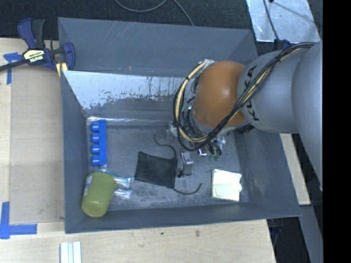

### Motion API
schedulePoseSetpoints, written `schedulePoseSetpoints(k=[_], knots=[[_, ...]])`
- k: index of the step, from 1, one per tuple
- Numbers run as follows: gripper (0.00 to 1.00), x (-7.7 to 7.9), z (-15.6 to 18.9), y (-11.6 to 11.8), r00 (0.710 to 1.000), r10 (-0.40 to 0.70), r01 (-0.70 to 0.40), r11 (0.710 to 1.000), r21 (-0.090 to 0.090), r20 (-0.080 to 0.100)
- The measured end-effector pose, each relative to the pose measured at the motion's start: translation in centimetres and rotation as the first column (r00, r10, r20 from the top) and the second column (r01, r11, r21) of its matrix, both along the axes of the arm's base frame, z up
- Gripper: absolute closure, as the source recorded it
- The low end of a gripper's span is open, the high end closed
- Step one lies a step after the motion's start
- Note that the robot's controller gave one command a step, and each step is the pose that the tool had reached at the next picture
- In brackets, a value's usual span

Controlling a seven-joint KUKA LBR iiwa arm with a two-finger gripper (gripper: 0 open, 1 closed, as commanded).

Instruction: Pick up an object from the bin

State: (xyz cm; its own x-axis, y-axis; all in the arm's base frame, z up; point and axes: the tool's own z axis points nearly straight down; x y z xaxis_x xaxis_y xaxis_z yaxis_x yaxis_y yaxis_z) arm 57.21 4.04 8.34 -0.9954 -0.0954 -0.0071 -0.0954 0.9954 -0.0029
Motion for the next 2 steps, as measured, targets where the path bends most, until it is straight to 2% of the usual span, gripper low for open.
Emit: schedulePoseSetpoints(k=[1,2], knots=[[0.00,-0.8,0.3,2.7,0.950,0.314,-0.314,0.950,-0.006,0.008],[1.00,0.4,-1.2,5.3,0.932,0.363,-0.363,0.932,-0.003,0.007]])
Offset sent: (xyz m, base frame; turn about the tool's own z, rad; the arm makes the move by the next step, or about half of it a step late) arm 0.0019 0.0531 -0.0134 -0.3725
